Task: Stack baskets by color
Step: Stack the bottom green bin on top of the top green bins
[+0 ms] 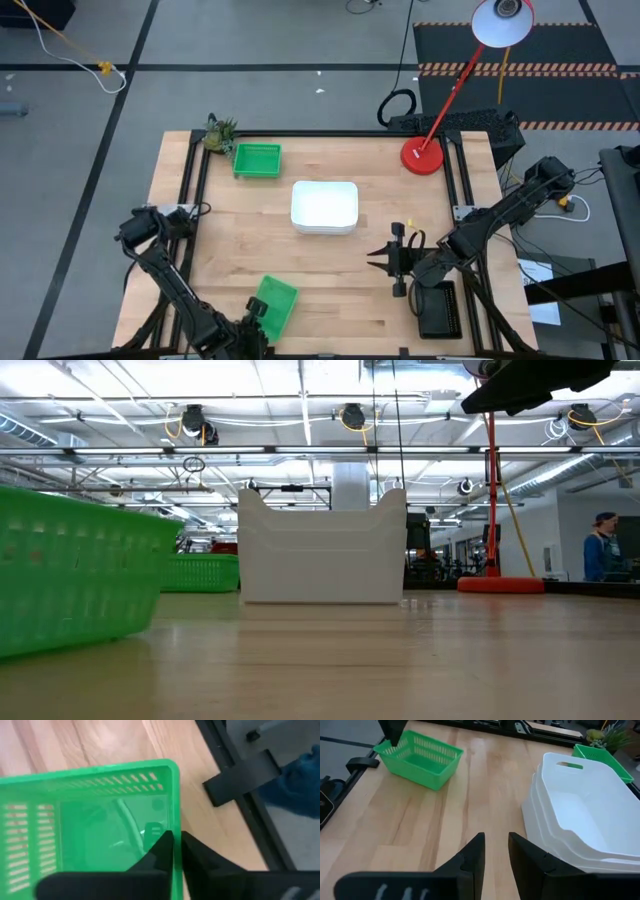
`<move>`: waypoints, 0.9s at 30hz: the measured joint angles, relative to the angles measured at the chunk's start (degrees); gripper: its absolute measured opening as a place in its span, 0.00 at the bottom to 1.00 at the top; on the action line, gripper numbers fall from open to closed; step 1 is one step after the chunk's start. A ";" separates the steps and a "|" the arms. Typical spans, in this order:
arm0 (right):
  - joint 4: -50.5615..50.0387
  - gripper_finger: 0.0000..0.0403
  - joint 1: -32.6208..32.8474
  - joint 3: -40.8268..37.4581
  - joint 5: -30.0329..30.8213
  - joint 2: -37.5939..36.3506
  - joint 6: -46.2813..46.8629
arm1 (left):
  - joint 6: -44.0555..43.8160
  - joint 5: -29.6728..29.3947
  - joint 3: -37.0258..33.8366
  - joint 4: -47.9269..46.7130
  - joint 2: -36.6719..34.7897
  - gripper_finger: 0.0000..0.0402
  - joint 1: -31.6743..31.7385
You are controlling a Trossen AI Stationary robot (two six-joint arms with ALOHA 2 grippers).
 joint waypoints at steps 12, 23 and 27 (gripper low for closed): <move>-0.07 0.19 0.01 0.00 0.00 -0.01 -2.69 | 14.84 -1.48 0.52 -7.95 -10.40 0.02 9.79; -0.13 0.19 -1.27 0.00 0.15 -0.01 -10.84 | 10.78 -9.66 0.52 -20.30 -20.09 0.03 11.60; -0.17 0.19 -2.45 0.00 0.20 -0.01 -12.92 | 5.98 -11.02 0.50 -26.12 -22.64 0.03 12.92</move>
